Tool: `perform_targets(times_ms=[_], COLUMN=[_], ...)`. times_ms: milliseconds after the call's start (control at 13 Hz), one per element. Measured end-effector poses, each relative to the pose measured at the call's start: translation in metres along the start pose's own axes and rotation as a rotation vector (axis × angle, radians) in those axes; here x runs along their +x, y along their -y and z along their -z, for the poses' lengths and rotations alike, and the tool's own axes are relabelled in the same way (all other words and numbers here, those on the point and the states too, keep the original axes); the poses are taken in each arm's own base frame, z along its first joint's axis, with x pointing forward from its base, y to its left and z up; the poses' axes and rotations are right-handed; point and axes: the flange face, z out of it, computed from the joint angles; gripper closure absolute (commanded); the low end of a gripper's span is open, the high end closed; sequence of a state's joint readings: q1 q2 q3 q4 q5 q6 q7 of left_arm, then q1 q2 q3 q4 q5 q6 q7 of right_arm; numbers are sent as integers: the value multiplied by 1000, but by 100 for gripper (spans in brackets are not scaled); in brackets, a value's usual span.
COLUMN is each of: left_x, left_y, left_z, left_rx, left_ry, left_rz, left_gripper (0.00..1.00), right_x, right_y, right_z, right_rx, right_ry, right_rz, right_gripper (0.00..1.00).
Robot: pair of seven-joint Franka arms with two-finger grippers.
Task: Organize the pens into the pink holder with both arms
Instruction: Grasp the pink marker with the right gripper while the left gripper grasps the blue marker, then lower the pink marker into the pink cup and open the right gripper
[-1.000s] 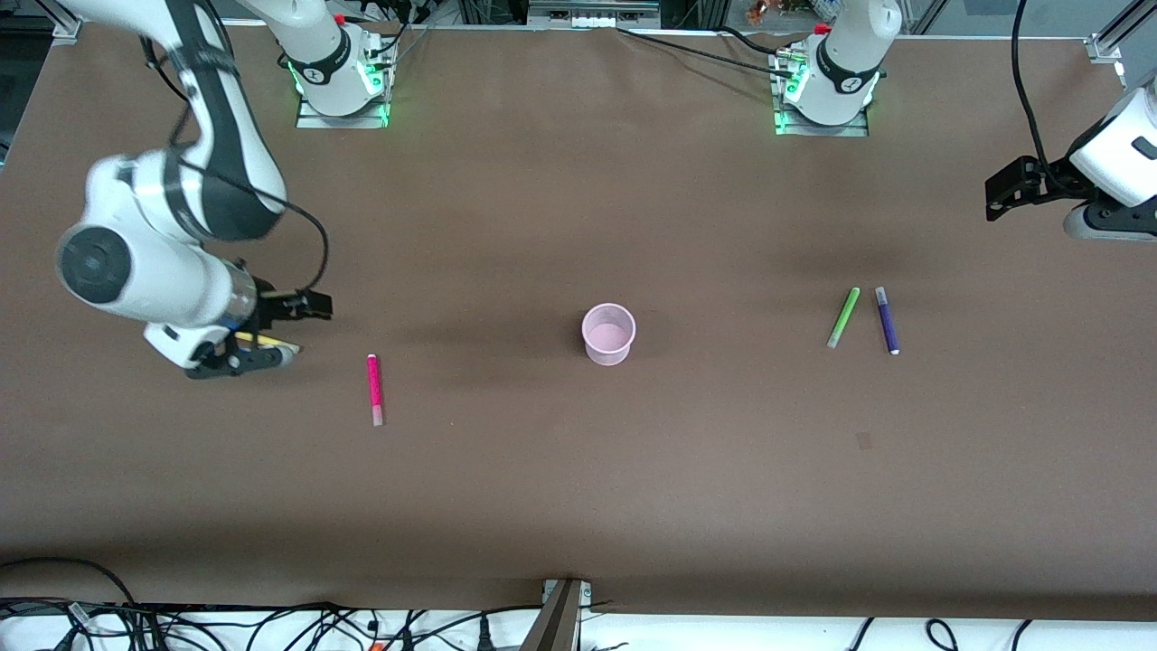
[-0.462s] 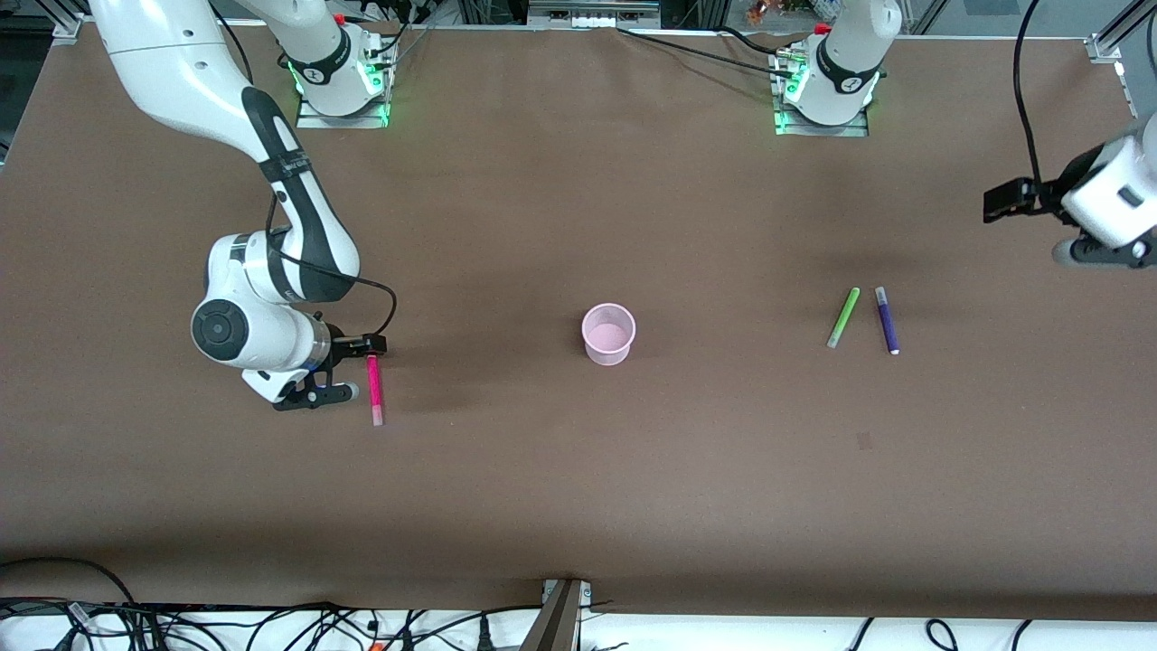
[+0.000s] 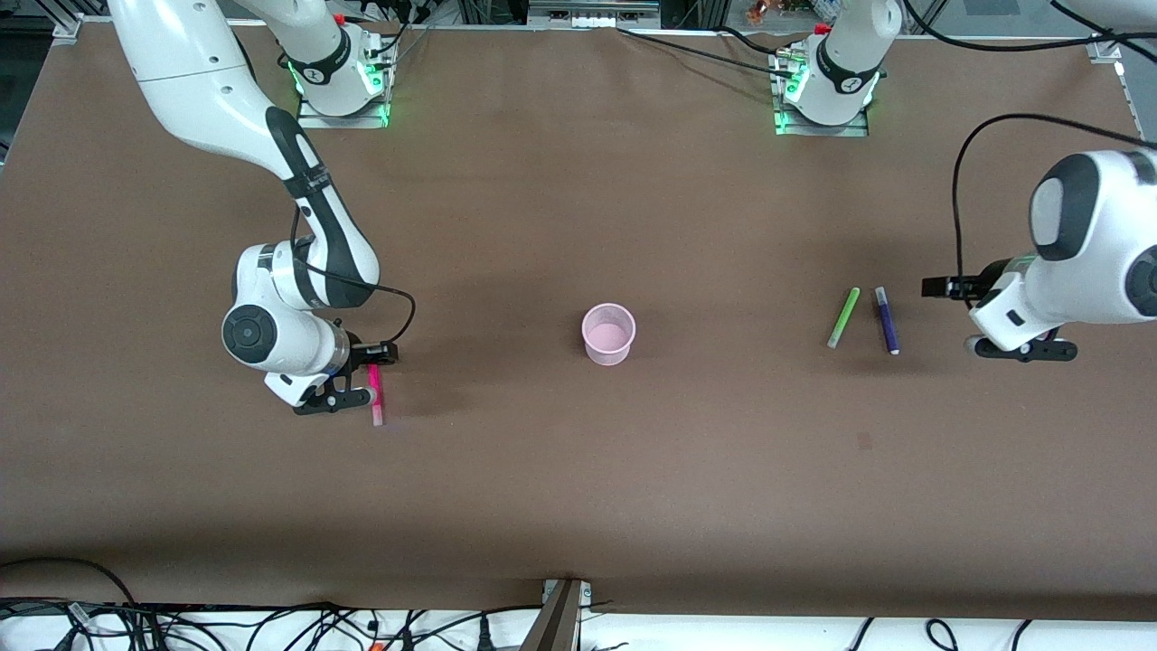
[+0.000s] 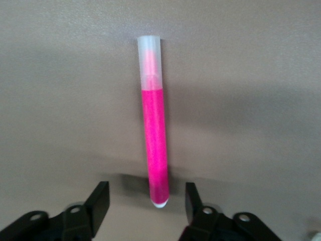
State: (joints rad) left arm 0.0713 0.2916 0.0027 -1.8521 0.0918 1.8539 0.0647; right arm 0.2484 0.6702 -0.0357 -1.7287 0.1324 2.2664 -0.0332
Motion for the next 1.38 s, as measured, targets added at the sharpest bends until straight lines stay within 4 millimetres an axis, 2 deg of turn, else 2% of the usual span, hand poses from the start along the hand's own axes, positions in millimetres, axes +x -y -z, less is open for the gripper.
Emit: perform_targets(times_ms=[154, 231, 538, 692, 923, 1000, 1154, 1308, 1385], left_x=[3, 5, 25, 28, 20, 18, 18, 20, 20], left_y=[2, 3, 6, 2, -5, -6, -6, -8, -6], left_z=[-36, -52, -111, -136, -172, -178, -181, -179, -178], left_rx=[-2, -4, -10, -10, -14, -16, -17, -16, -15], left_ry=[-53, -71, -140, -199, -252, -250, -249, -264, -273], left_rz=[2, 3, 6, 2, -5, -6, -7, -9, -6], left_gripper=[0, 0, 0, 2, 62, 71, 76, 100, 100], right_x=[0, 0, 1, 0, 1, 1, -3, -9, -12], right_y=[-1, -2, -3, 2, 38, 58, 104, 151, 171], right_z=[-2, -2, -1, 2, 31, 44, 68, 83, 88], right_rx=[-1, -1, -1, 24, 124, 153, 217, 313, 363], right_ry=[-1, -1, 0, 23, 118, 152, 220, 291, 335], right_rz=[-1, -2, -6, -53, -183, -234, -360, -507, -583], right_gripper=[93, 100, 100, 100, 100, 100, 100, 100, 100])
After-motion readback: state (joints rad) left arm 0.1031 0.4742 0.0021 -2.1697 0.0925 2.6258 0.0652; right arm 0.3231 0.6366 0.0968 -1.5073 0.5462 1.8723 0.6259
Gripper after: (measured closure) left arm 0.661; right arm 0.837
